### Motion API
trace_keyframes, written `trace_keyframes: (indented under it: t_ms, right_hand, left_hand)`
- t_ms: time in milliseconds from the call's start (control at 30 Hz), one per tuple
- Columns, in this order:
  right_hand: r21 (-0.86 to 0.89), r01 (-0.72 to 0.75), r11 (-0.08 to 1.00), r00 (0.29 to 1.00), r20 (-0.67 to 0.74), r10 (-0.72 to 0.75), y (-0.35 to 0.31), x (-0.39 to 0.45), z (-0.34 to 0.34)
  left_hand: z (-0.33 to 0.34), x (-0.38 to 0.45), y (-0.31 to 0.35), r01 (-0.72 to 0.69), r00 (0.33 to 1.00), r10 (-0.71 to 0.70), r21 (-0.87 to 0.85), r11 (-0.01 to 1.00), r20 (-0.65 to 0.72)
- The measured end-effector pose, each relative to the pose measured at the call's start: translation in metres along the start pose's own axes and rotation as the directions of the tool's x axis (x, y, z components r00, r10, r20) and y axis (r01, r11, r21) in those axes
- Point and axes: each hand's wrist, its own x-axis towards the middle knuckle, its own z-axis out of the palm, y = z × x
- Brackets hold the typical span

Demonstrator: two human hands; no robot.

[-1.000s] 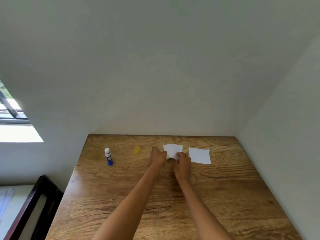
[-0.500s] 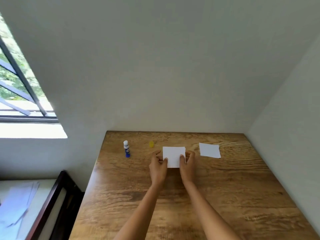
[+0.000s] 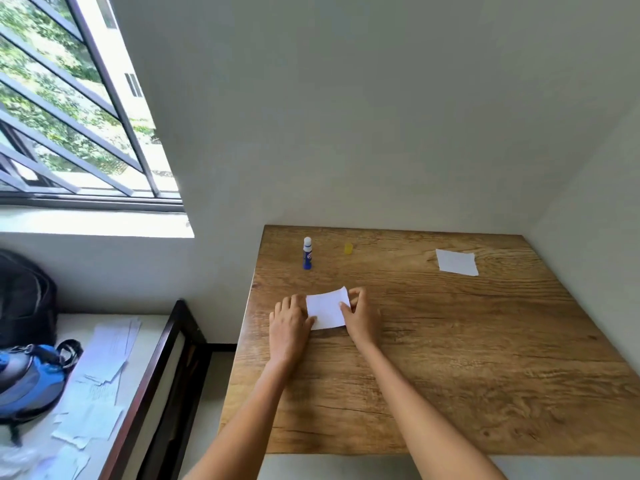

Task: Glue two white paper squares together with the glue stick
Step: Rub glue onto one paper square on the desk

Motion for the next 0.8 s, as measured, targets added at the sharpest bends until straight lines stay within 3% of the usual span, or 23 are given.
trace_keyframes:
  t_ms: [100, 267, 400, 500, 600, 800]
  right_hand:
    - [0.009, 0.002, 1.0, 1.0, -0.008, -0.001, -0.002, 0.001, -0.002]
    - [0.088, 0.138, 0.986, 0.967, -0.229, -0.115, -0.01, 0.011, 0.0]
    - [0.072, 0.235, 0.969, 0.972, -0.022, -0.234, -0.039, 0.039, 0.017]
    - [0.039, 0.205, 0.978, 0.971, 0.117, -0.209, -0.057, 0.059, 0.041]
    - [0.116, 0.146, 0.982, 0.982, 0.105, -0.158, -0.064, 0.07, 0.059]
    - [0.165, 0.194, 0.967, 0.981, -0.029, -0.192, -0.064, 0.077, 0.075]
  left_hand:
    - [0.001, 0.001, -0.01, -0.088, 0.995, 0.082, 0.121, 0.989, 0.057]
    - [0.005, 0.0, -0.012, -0.123, 0.992, 0.119, 0.101, 0.987, 0.046]
    - [0.006, 0.0, -0.013, -0.118, 0.992, 0.113, 0.092, 0.989, 0.051]
    - [0.007, 0.0, -0.014, -0.116, 0.992, 0.111, 0.101, 0.988, 0.055]
    - [0.008, 0.002, -0.016, -0.112, 0.993, 0.107, 0.109, 0.988, 0.044]
    - [0.011, 0.004, -0.018, -0.123, 0.991, 0.117, 0.12, 0.985, 0.057]
